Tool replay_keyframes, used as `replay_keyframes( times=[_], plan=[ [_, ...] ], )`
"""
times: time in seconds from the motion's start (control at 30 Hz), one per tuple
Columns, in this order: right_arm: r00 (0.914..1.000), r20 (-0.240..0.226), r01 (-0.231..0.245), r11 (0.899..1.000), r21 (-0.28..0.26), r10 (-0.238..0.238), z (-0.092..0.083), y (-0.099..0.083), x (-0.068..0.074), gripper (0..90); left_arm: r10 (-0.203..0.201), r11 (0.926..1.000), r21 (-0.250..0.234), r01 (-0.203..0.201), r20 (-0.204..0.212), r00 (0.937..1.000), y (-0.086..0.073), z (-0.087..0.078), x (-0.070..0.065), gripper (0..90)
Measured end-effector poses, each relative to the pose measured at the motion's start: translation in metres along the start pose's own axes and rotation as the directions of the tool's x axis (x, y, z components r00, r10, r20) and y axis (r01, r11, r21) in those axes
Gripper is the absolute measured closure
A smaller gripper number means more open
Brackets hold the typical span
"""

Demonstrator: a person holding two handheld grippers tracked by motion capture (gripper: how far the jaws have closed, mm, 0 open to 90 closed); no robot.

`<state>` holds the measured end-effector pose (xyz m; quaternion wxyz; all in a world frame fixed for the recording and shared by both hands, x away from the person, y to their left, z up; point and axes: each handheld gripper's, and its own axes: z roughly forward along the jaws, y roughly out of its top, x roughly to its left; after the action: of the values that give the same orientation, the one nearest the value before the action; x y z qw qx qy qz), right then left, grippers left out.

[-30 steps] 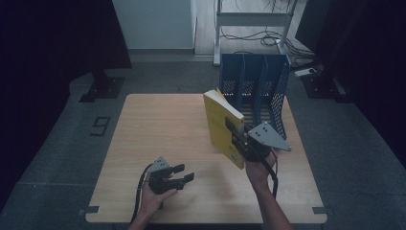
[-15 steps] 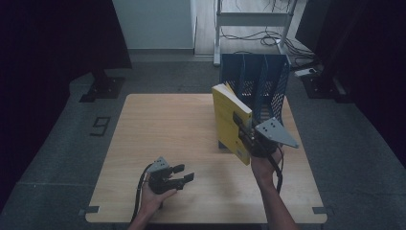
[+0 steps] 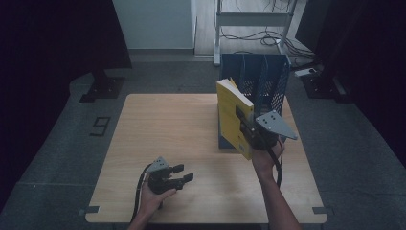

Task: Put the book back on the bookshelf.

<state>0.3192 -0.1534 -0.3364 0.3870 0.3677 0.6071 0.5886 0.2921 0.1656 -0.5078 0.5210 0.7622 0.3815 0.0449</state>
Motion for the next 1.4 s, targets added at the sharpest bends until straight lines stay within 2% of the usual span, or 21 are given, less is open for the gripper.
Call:
replay_keyframes(
  times=[0.73,1.4],
  plan=[
    [0.9993,0.037,0.003,1.000,0.023,-0.004,0.032,0.000,-0.004,75.1,-0.008,0.9999,-0.008,0.008,-0.001,1.0000,0.001,-0.003,0.003,37.6],
    [0.9964,0.082,-0.025,0.999,0.039,0.022,0.056,-0.005,-0.014,75.1,-0.012,0.9998,-0.013,0.012,-0.003,0.9999,0.001,-0.005,0.004,37.6]
  ],
)
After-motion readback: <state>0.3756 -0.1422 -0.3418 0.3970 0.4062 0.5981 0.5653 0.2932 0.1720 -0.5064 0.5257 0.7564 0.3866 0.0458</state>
